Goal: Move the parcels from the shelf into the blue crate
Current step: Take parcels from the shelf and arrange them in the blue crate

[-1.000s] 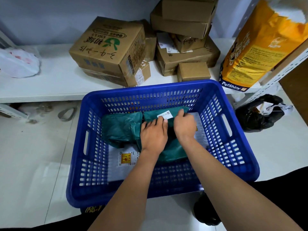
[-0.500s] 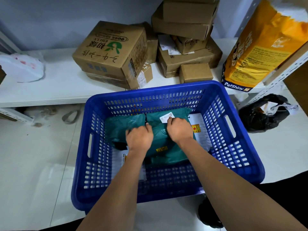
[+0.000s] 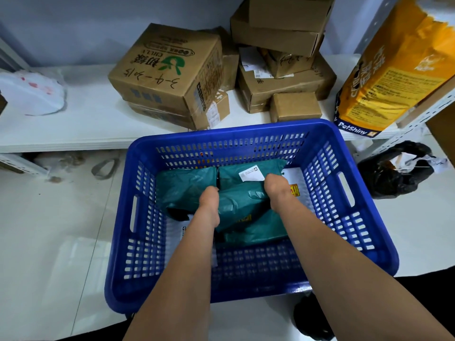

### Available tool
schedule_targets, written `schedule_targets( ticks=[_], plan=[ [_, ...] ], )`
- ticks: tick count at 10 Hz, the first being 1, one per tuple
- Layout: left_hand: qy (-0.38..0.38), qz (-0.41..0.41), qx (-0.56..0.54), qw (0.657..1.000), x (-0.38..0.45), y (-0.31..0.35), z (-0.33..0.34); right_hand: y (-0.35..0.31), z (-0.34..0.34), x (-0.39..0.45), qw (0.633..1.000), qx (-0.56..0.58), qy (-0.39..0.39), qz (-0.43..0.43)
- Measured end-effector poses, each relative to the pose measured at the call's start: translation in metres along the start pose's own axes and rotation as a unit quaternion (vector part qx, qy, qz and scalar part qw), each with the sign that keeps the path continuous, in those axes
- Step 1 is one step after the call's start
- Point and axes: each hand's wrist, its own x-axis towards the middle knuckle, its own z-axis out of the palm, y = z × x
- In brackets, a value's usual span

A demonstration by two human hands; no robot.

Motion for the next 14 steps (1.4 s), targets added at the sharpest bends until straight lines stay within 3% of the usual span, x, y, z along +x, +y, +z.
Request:
schedule_targets(
  ticks=[1,2,3,4,5,6,7,8,9,10,11,12,13,14],
  plan=[
    [-0.079,-0.148,-0.090,0.982,-0.041,0.012,-0.013,0.003,-0.002,0.000,0.991,0.129,-0.011,0.022],
    [-0.115,-0.219,-0.136,0.959,-0.037,-0.002,-0.018,0.005,-0.006,0.002,0.964,0.196,-0.059,0.171],
    [-0.158,-0.293,-0.256,0.907,-0.030,-0.024,-0.021,0.020,-0.014,0.011,0.958,0.184,-0.099,0.197],
    [-0.199,-0.290,-0.299,0.887,-0.038,-0.030,-0.023,0.045,-0.018,0.013,0.947,0.204,-0.124,0.215],
    [-0.227,-0.314,-0.312,0.868,-0.043,-0.026,-0.029,0.069,-0.030,0.006,0.973,0.170,-0.117,0.108],
    [-0.236,-0.386,-0.339,0.824,-0.037,-0.022,-0.040,0.084,-0.049,0.006,0.986,0.041,-0.154,-0.053],
    [-0.234,-0.381,-0.306,0.841,-0.036,-0.013,-0.037,0.085,-0.065,0.006,0.963,-0.076,-0.237,-0.101],
    [-0.243,-0.306,-0.129,0.911,-0.047,-0.003,-0.015,0.082,-0.072,0.003,0.979,-0.016,-0.163,-0.122],
    [-0.225,-0.208,0.118,0.945,-0.056,-0.003,0.009,0.088,-0.084,0.007,0.989,0.045,-0.091,-0.108],
    [-0.209,-0.163,0.226,0.937,-0.050,-0.012,0.030,0.101,-0.097,0.024,0.995,0.059,-0.032,-0.068],
    [-0.180,-0.062,0.255,0.948,-0.023,-0.033,0.057,0.109,-0.105,0.041,0.996,0.083,0.028,-0.031],
    [-0.199,0.033,0.181,0.962,-0.004,-0.056,0.091,0.112,-0.110,0.066,0.995,0.072,0.066,0.009],
    [-0.170,0.106,0.131,0.971,0.008,-0.072,0.122,0.107,-0.108,0.082,0.990,-0.077,0.117,0.017],
    [-0.136,0.139,0.098,0.976,0.018,-0.085,0.155,0.099,-0.101,0.091,0.970,-0.186,0.150,-0.042]
  ],
)
